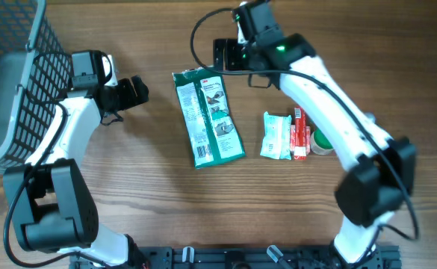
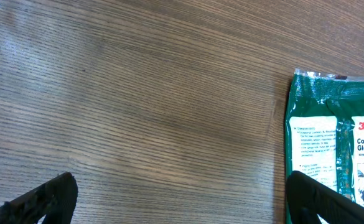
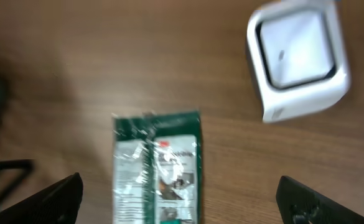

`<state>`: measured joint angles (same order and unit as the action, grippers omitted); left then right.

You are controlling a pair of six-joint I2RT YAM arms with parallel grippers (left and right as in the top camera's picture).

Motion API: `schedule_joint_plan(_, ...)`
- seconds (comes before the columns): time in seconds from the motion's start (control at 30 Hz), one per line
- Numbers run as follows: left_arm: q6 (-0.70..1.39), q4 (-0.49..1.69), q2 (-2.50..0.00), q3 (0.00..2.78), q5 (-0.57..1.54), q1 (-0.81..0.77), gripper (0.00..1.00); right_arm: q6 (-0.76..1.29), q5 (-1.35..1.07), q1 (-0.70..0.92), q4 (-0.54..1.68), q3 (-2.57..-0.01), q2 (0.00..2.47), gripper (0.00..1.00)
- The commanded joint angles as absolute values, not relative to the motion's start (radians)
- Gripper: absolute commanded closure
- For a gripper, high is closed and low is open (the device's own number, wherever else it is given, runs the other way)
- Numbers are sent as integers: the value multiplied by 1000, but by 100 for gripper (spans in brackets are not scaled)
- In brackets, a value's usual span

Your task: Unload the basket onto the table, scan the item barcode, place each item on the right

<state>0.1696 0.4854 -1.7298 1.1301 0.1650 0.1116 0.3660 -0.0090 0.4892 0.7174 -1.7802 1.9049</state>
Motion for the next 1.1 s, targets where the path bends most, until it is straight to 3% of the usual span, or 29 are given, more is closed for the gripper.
schedule_joint_plan(0.0,165,483,-1721,1139,156,120,0,367,8,496,715,-1778,1739,0)
schedule_joint_plan(0.33,165,483,-1721,1139,156,120,0,364,17,496,719,-1778,1367,0)
schedule_joint_plan(0.6,165,483,-1721,1139,156,120,0,363,313,496,756,-1778,1164,0)
schedule_joint_plan(0.8,165,482,-1721,1139,156,120,0,287,321,467,742,-1755,1063,0)
schedule_joint_plan(1.07,165,482,-1721,1139,156,120,0,57,34,247,281,-1229,735,0)
